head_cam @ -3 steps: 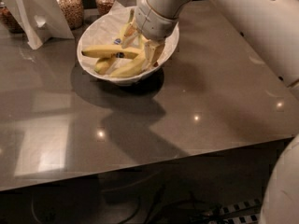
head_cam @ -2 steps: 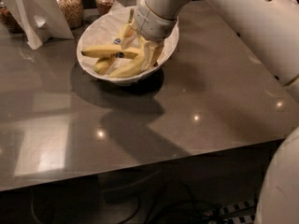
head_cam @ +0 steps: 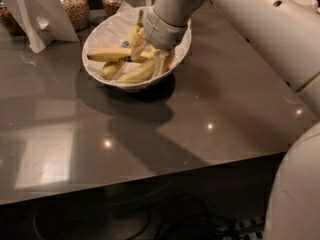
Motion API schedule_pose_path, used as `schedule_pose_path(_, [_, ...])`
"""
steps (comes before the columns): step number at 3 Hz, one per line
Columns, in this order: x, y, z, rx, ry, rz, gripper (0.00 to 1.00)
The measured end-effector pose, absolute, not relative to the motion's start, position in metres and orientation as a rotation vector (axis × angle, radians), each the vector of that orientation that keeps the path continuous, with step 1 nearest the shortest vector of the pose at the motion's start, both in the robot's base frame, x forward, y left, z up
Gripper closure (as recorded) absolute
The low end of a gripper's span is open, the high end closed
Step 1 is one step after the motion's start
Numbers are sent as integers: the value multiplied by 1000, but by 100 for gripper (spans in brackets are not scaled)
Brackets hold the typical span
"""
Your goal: Pick banana from white bowl
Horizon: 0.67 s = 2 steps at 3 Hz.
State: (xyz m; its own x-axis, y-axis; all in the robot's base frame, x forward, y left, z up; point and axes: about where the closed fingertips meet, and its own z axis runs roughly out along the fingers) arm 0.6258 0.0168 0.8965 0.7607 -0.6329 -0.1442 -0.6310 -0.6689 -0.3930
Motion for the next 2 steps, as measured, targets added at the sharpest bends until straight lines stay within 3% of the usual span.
schedule_pose_path(2, [630,22,893,-2542,946,-4,87])
